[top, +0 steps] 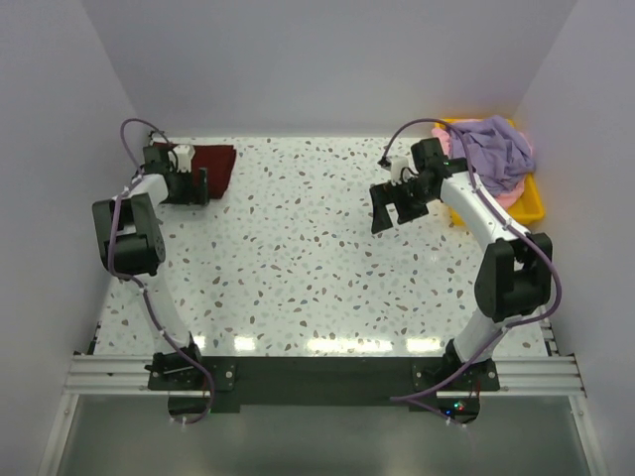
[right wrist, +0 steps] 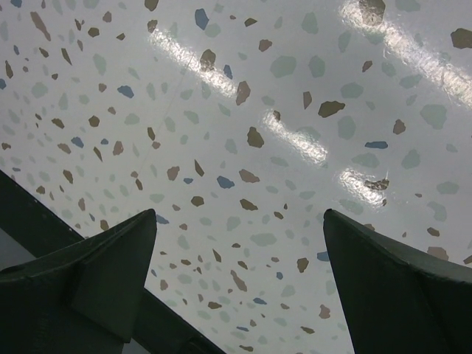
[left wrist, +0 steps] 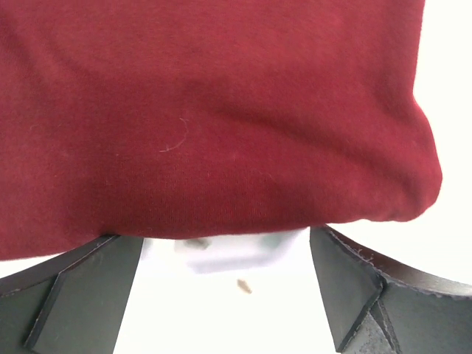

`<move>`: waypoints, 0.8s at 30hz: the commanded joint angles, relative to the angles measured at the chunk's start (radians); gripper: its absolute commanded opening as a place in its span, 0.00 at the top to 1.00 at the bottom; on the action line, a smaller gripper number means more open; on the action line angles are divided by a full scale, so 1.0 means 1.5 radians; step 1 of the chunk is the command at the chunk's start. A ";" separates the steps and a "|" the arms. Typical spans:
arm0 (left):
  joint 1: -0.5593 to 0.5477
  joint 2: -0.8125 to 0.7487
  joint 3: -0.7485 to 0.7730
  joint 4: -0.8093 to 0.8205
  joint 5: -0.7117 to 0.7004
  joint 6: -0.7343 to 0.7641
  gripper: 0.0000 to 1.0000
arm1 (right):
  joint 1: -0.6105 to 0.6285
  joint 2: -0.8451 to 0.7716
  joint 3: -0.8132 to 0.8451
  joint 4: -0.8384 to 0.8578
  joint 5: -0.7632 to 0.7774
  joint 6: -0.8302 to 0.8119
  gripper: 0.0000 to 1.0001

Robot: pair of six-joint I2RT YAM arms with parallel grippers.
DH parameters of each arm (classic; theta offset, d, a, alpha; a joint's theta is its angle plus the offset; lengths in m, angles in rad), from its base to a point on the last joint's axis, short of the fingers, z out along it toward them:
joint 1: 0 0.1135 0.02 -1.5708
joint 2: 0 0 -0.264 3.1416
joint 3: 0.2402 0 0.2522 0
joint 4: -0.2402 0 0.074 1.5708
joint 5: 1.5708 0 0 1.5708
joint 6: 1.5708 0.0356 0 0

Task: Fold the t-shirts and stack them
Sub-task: Neatly place the folded tshirt to the corner, then reset both grippers

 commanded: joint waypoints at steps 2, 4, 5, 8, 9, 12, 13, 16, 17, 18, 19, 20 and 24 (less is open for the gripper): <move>-0.030 0.057 0.025 -0.004 0.017 -0.086 0.00 | -0.002 -0.006 0.017 0.013 0.000 -0.006 0.01; -0.031 0.085 0.065 -0.024 0.016 -0.086 0.00 | -0.003 -0.008 0.017 0.011 0.002 -0.009 0.01; -0.030 0.094 0.080 -0.035 0.014 -0.081 0.00 | -0.002 -0.010 0.015 0.011 0.002 -0.009 0.01; -0.031 0.118 0.112 -0.047 0.012 -0.066 0.00 | -0.004 -0.012 0.013 0.011 0.002 -0.010 0.01; -0.030 0.121 0.116 -0.051 0.008 -0.062 0.00 | -0.004 -0.011 0.013 0.010 0.002 -0.010 0.02; -0.030 0.117 0.114 -0.055 -0.005 -0.043 0.00 | -0.003 -0.015 0.016 0.008 0.002 -0.011 0.01; -0.030 0.112 0.111 -0.056 -0.006 -0.040 0.00 | -0.003 -0.015 0.018 0.006 0.002 -0.012 0.01; -0.029 0.079 0.095 -0.063 0.002 -0.012 0.00 | -0.004 -0.020 0.029 -0.001 0.001 -0.013 0.01; -0.029 0.063 0.087 -0.064 0.012 -0.006 0.00 | -0.003 -0.022 0.032 -0.003 0.000 -0.013 0.01; -0.031 0.029 0.073 -0.070 0.034 0.002 0.00 | -0.004 -0.028 0.043 -0.009 0.000 -0.013 0.01; -0.034 0.008 0.069 -0.075 0.042 0.018 0.00 | -0.004 -0.032 0.050 -0.013 0.000 -0.013 0.01; -0.039 -0.012 0.065 -0.085 0.053 0.027 0.00 | -0.004 -0.036 0.057 -0.018 0.001 -0.012 0.01; -0.043 -0.162 0.068 -0.162 0.096 0.059 0.00 | -0.013 -0.075 0.100 -0.039 0.014 -0.012 0.01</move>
